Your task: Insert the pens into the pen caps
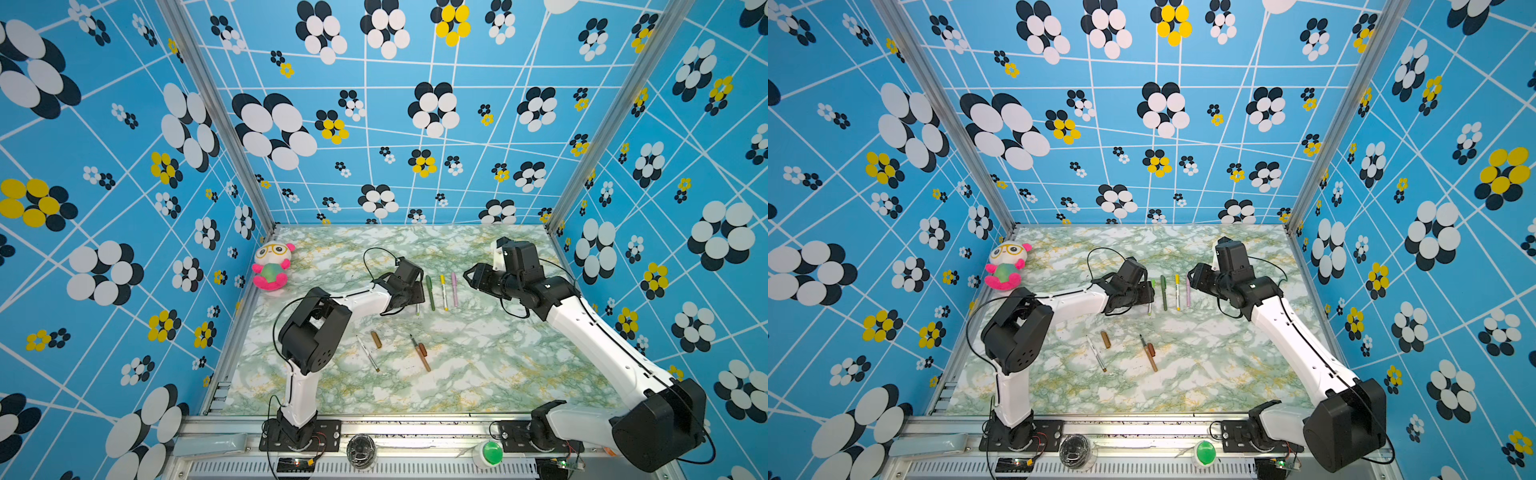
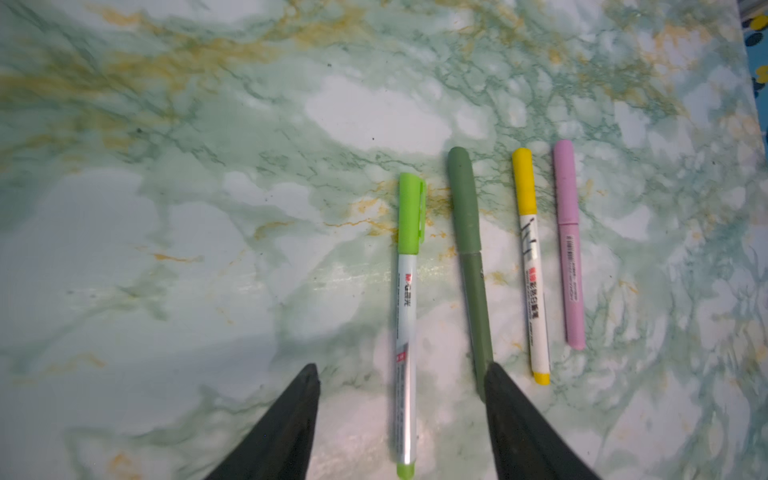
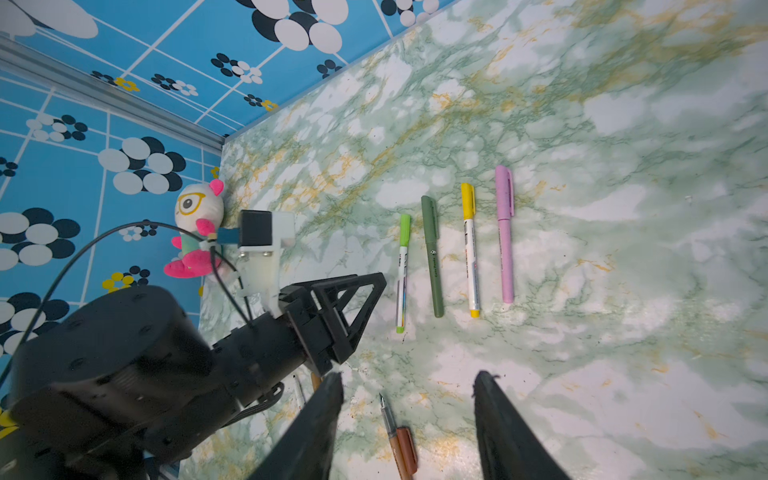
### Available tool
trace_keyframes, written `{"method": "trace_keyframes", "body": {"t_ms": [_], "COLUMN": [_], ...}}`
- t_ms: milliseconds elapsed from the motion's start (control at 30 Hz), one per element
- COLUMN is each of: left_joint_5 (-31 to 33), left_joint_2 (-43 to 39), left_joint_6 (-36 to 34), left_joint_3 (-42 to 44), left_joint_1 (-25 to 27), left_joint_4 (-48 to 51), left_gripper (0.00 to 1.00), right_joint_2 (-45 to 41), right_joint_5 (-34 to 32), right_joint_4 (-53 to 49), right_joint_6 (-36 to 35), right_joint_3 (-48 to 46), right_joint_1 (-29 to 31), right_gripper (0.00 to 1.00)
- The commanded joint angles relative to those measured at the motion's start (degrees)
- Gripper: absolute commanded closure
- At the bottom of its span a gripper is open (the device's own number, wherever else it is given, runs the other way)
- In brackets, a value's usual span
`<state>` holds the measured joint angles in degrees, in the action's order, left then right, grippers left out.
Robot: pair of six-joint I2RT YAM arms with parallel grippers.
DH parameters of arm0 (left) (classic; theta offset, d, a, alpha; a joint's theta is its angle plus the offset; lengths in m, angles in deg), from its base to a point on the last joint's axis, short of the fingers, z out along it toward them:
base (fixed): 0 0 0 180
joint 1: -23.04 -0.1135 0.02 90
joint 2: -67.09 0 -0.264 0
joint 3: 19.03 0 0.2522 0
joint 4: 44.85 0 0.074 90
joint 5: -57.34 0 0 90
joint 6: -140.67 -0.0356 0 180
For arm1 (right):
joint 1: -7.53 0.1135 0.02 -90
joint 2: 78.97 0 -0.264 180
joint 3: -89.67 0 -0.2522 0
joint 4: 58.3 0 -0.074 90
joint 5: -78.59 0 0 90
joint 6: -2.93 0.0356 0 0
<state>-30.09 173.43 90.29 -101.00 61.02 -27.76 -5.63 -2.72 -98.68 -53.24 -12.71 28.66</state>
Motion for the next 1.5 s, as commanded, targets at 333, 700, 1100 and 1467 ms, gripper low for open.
{"method": "trace_keyframes", "body": {"t_ms": [333, 700, 1100, 1467], "left_joint_5": [5.39, 2.39, -3.67, -8.26], "left_joint_2": [-40.2, -59.9, -60.84, -57.74], "left_joint_6": [-8.3, 1.09, -0.07, -1.03], "left_joint_3": [21.59, 38.33, 41.04, 40.25], "left_joint_1": [-9.6, -21.32, -24.44, -24.41], "left_joint_4": [-1.75, 1.62, -2.35, -5.1], "left_gripper": [0.09, 0.06, 0.07, 0.07], "right_joint_2": [12.25, 23.16, 24.88, 24.57], "right_joint_5": [-7.87, -11.43, -12.28, -11.85], "right_joint_4": [-4.87, -8.17, -9.26, -8.55], "right_joint_6": [-13.53, -14.86, -9.31, -7.45], "right_joint_3": [2.57, 4.67, 1.36, -3.07], "right_joint_1": [20.99, 33.71, 36.7, 36.69], "right_gripper": [0.48, 0.51, 0.66, 0.7]}}
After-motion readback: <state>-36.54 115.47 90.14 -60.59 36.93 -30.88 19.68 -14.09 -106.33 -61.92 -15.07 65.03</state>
